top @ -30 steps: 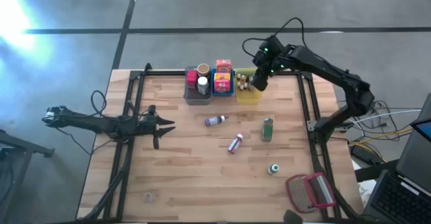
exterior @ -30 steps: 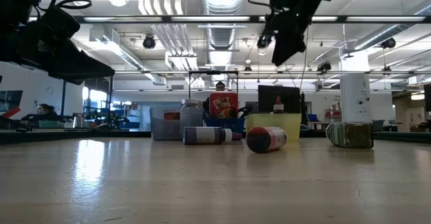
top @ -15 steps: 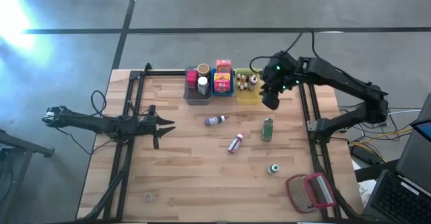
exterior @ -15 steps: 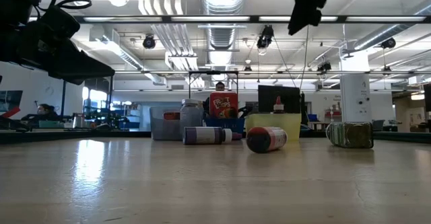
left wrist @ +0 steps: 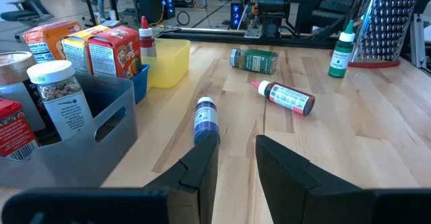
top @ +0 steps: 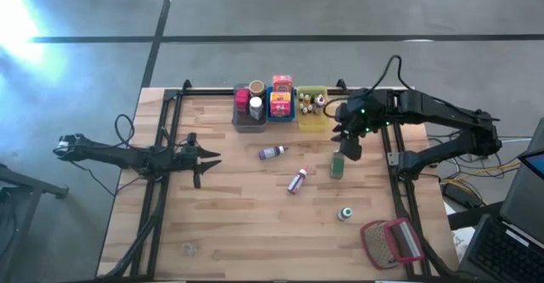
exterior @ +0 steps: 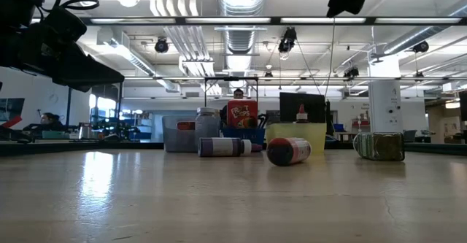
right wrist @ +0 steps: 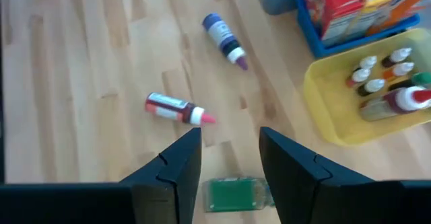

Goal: Pick & Place Kitchen Items
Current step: Put the large green food coloring bottle into the yellow bin

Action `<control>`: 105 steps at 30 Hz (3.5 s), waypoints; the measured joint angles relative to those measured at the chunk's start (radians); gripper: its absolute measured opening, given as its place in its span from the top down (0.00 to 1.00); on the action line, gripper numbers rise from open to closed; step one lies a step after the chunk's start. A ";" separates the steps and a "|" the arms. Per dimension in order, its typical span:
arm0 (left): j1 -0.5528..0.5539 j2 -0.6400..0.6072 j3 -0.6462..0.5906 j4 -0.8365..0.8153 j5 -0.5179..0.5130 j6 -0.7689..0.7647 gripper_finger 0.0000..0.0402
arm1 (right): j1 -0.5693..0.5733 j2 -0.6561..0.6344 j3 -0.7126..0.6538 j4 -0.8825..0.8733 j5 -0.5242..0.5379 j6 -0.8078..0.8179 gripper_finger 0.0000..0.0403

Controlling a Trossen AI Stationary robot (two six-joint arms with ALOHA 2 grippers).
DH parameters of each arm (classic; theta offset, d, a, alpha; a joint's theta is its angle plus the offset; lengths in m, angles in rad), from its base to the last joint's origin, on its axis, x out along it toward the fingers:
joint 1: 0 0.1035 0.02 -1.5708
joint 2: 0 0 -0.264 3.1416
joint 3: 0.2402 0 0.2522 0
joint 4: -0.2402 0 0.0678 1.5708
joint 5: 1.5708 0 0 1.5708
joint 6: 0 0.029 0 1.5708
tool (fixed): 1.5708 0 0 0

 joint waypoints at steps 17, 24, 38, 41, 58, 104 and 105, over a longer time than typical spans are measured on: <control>0.000 0.000 0.000 0.000 0.000 0.000 0.73 | 0.309 -0.001 -0.077 -0.003 0.079 0.170 0.73; 0.000 0.000 0.000 0.000 0.000 0.000 0.73 | 0.461 -0.001 -0.079 -0.023 0.113 0.324 0.76; 0.000 0.000 0.000 0.000 0.000 0.000 0.73 | 0.747 -0.001 -0.162 -0.021 0.236 0.685 0.71; 0.000 0.000 0.000 0.000 0.000 0.000 0.73 | 0.792 0.002 -0.191 -0.006 0.246 0.750 0.70; 0.000 0.000 0.000 0.000 0.000 0.000 0.73 | 0.906 0.136 -0.245 0.111 0.241 0.838 0.72; 0.000 0.000 0.000 0.000 0.000 0.000 0.73 | 0.901 0.215 -0.427 0.178 0.234 0.930 0.57; 0.000 0.000 0.000 0.000 0.000 0.000 0.73 | 0.901 0.215 -0.428 0.179 0.234 0.930 0.56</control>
